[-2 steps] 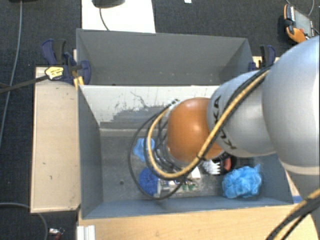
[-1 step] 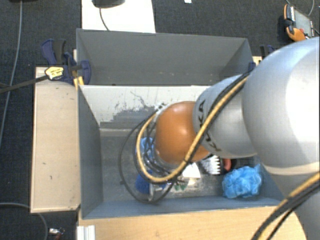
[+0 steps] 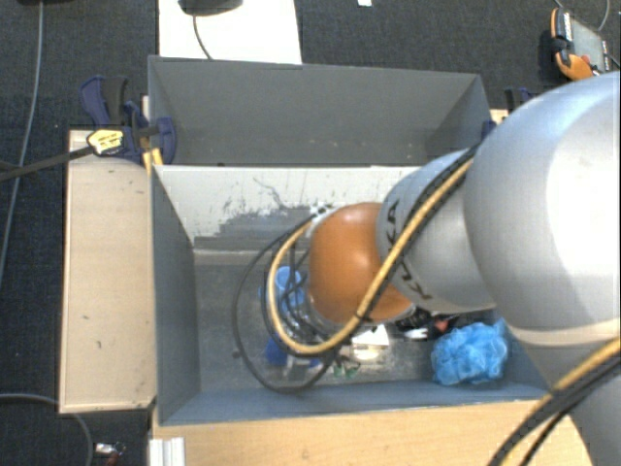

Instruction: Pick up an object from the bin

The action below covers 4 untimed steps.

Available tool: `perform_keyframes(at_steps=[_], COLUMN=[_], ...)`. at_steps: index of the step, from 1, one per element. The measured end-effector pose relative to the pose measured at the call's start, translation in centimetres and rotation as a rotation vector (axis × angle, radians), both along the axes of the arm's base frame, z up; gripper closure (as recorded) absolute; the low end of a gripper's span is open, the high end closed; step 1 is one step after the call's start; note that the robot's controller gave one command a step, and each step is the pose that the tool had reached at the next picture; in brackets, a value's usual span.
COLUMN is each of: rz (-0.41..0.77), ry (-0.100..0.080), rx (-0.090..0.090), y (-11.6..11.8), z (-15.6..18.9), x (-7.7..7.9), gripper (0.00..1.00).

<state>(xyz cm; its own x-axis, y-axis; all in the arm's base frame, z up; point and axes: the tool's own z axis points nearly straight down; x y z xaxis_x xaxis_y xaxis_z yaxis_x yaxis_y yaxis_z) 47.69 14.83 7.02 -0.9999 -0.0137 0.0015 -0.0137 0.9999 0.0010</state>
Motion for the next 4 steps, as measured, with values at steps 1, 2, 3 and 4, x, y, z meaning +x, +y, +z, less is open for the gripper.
perform_keyframes(at_steps=[1,2,3,4], rz=[-0.001,-0.003,-0.005,-0.007], ry=[0.000,-0.004,-0.006,-0.008], rx=[0.000,0.001,0.002,0.003], y=[0.0,0.0,0.0,0.0], z=[0.0,0.9,1.3,1.8], x=[0.0,0.0,0.1,0.1], gripper=[1.00,1.00,1.00,1.00])
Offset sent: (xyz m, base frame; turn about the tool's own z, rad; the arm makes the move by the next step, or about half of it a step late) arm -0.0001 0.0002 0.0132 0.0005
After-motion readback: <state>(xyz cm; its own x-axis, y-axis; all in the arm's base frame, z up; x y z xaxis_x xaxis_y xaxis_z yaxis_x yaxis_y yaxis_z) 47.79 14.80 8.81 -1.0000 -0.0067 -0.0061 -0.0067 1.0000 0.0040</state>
